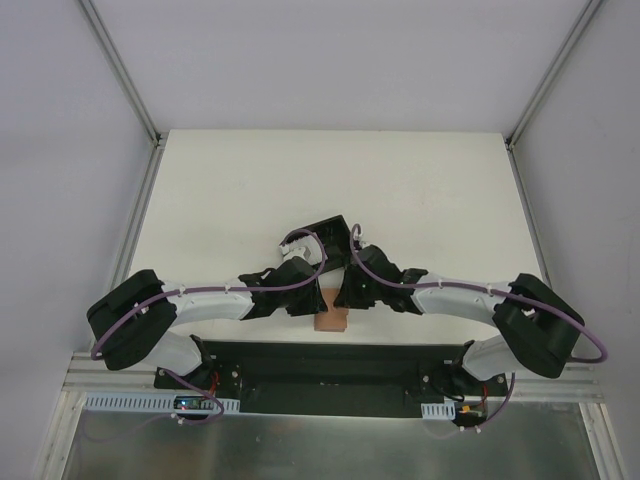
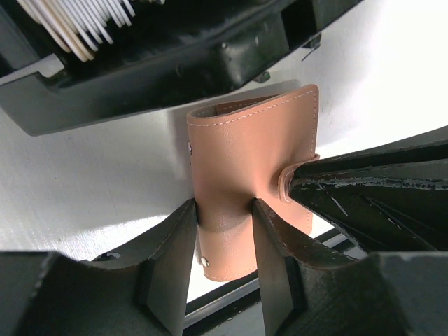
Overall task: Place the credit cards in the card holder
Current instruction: Close the card holder at the corner of the board.
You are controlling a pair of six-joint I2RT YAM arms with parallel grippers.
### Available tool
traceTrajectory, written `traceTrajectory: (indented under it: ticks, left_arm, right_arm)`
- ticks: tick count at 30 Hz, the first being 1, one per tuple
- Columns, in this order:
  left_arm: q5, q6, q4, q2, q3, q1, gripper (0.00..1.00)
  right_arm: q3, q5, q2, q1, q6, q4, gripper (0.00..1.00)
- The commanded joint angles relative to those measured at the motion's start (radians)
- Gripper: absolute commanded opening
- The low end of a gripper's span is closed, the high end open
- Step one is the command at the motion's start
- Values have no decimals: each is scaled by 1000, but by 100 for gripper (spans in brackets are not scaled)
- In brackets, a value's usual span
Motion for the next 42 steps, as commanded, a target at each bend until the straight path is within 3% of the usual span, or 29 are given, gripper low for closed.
traceTrajectory:
  ticks: [1, 17, 42]
  left_arm:
    - [-21, 28, -121, 45, -34, 3, 38]
    - [-21, 19, -118, 42, -34, 1, 38]
    - [-23, 0, -118, 16, -44, 1, 38]
  right_arm:
    - [38, 43, 32, 44, -23, -84, 16]
    - [127, 181, 135, 145, -12, -268, 13]
    - [55, 224, 142, 193, 41, -253, 13]
